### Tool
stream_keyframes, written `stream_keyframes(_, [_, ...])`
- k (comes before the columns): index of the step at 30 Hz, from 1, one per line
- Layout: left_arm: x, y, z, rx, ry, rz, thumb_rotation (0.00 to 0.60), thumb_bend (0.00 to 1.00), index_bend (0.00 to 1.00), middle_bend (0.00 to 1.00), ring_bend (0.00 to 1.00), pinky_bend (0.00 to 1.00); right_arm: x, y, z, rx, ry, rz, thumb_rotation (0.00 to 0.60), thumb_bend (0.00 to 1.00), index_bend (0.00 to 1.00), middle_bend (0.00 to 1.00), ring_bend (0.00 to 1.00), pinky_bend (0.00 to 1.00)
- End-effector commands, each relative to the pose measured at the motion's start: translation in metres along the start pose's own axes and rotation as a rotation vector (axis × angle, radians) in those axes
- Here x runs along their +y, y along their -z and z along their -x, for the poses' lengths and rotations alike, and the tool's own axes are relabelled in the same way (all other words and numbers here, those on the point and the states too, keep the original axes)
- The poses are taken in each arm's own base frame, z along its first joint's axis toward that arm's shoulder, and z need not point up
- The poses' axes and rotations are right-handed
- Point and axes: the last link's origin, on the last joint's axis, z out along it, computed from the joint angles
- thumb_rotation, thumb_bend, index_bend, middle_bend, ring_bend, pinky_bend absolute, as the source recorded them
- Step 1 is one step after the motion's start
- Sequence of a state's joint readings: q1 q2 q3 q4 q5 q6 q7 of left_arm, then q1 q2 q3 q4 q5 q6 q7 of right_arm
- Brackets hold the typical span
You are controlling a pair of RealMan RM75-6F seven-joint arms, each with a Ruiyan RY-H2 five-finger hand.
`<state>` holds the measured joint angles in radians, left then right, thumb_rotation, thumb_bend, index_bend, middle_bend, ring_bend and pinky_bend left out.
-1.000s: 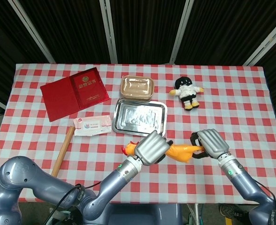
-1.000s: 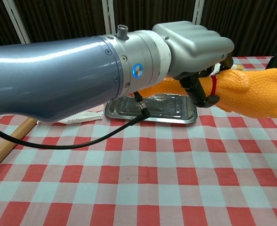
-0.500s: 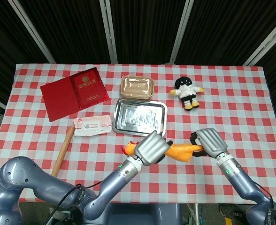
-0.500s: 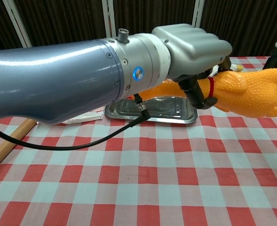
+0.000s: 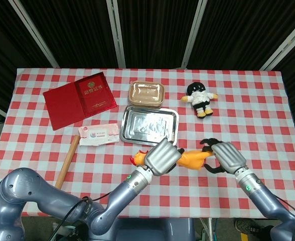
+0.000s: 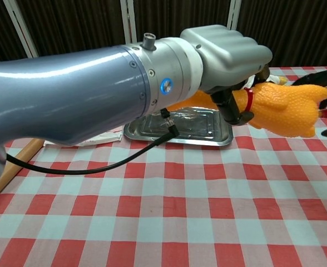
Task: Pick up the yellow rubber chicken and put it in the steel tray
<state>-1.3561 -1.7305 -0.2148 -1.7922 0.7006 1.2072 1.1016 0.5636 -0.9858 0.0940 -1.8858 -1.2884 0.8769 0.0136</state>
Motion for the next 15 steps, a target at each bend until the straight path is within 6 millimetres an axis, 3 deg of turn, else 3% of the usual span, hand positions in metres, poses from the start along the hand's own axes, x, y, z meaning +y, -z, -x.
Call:
stream_keyframes(1, [0.0007, -0.0009, 0.0003, 0.0, -0.001, -0.001, 0.6, 0.67, 0.54, 0.62, 0.55, 0.62, 0.0005, 0.0007, -0.0011, -0.01, 0.004, 0.001, 0.6, 0.19, 0.0, 0.0, 0.0, 0.15])
stream_keyframes(15, [0.0026, -0.0061, 0.0034, 0.029, -0.022, -0.017, 0.6, 0.67, 0.55, 0.62, 0.55, 0.62, 0.0002, -0.0016, -0.0025, -0.019, -0.004, -0.002, 0.6, 0.19, 0.0, 0.0, 0.01, 0.15])
